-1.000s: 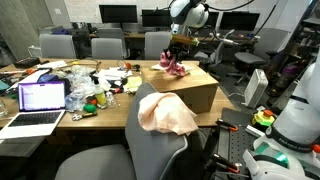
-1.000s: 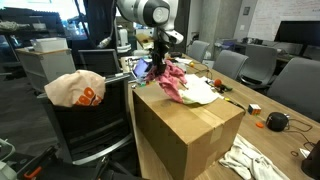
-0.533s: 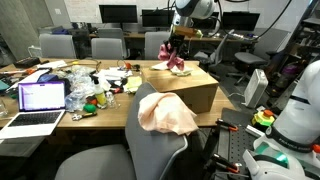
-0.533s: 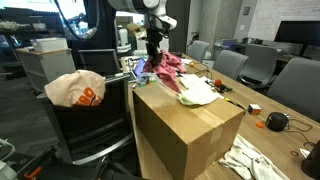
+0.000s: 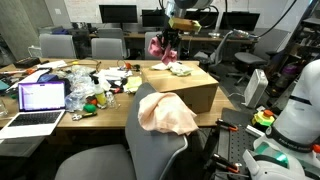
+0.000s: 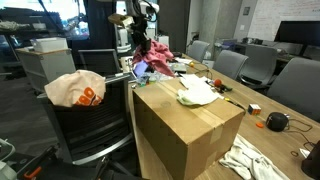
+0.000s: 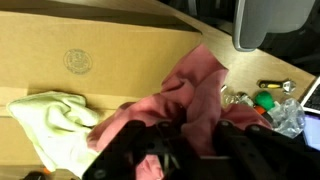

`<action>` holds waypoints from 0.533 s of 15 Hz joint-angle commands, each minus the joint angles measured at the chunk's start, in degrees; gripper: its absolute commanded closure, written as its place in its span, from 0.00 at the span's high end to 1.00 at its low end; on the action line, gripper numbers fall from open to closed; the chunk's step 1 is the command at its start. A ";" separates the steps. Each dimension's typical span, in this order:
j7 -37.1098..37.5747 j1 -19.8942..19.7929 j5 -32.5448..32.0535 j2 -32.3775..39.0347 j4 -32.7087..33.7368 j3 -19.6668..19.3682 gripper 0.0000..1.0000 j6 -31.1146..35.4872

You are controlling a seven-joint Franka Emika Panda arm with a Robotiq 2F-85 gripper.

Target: Put the peach and pink shirts on the backrest of the chair respectively

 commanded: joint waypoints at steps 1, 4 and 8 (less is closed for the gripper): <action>-0.98 1.24 -2.80 -1.49 0.88 1.68 0.05 -0.91; -1.60 2.17 -4.02 -1.75 1.02 2.94 0.05 -0.98; -2.66 3.28 -5.15 -1.58 0.80 4.34 0.05 -0.98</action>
